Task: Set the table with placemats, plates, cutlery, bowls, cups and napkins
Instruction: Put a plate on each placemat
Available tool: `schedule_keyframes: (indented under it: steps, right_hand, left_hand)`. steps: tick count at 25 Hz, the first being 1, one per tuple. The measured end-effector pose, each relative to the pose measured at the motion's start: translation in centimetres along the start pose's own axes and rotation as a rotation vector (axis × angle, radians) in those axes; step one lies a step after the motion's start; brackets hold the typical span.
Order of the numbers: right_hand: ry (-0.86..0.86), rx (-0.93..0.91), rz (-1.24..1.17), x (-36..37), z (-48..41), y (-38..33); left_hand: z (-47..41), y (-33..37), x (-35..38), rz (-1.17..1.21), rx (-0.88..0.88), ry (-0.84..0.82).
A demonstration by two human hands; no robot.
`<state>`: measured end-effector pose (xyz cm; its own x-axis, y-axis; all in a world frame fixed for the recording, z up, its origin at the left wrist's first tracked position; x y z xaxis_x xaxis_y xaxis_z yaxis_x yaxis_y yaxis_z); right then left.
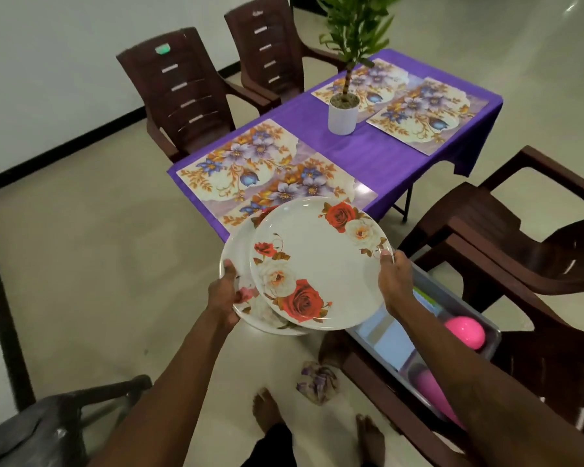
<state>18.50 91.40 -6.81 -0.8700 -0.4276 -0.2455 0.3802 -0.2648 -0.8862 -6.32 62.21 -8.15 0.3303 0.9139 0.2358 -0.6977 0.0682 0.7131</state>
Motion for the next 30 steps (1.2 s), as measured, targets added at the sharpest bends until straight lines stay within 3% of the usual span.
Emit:
schedule_keyframes:
  steps: [3, 7, 13, 19, 24, 26, 28, 30]
  right_hand:
    - [0.145, 0.033, -0.087, 4.1, -0.6, -2.1]
    - [0.326, 0.219, -0.212, 8.8, -0.7, -1.5]
    - [0.375, 0.321, -0.26, 15.8, -3.4, -0.7]
    - [0.397, 0.324, -0.169, 19.7, -5.5, -1.4]
    - [0.471, 0.409, 0.163, 18.7, -6.4, -2.9]
    - [0.547, 0.313, 0.361, 18.9, -6.6, -5.0]
    - [0.563, 0.145, 0.304, 21.1, -6.7, -7.4]
    - [0.368, 0.084, 0.208, 25.5, -7.7, -9.8]
  left_hand:
    - [-1.9, 3.7, -7.1, 0.054, 0.042, 0.044]
    - [-3.5, 8.6, -15.7, 0.049, 0.045, 0.119]
    - [-9.9, 13.2, -22.1, 0.006, 0.019, 0.096]
    - [-16.8, 18.4, -16.9, -0.11, -0.007, -0.014]
    - [-21.6, 20.6, -10.9, -0.233, -0.102, -0.119]
    - [-23.3, 21.4, -9.0, -0.302, -0.141, -0.204]
    - [-25.0, 22.4, -7.4, -0.335, -0.166, -0.262]
    - [-27.1, 23.4, -6.8, -0.368, -0.198, -0.293]
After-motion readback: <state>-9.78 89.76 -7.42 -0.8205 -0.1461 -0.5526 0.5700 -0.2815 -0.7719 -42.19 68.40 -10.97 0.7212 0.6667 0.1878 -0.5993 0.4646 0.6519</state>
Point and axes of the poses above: each hand's wrist, its own z-axis away from the middle knuckle, its own x-axis out of the palm, y = z × x, the point moved 6 cm from there along -z, towards the middle knuckle, and after that the axes turned 6 degrees about -y, right-handed, at the moved point
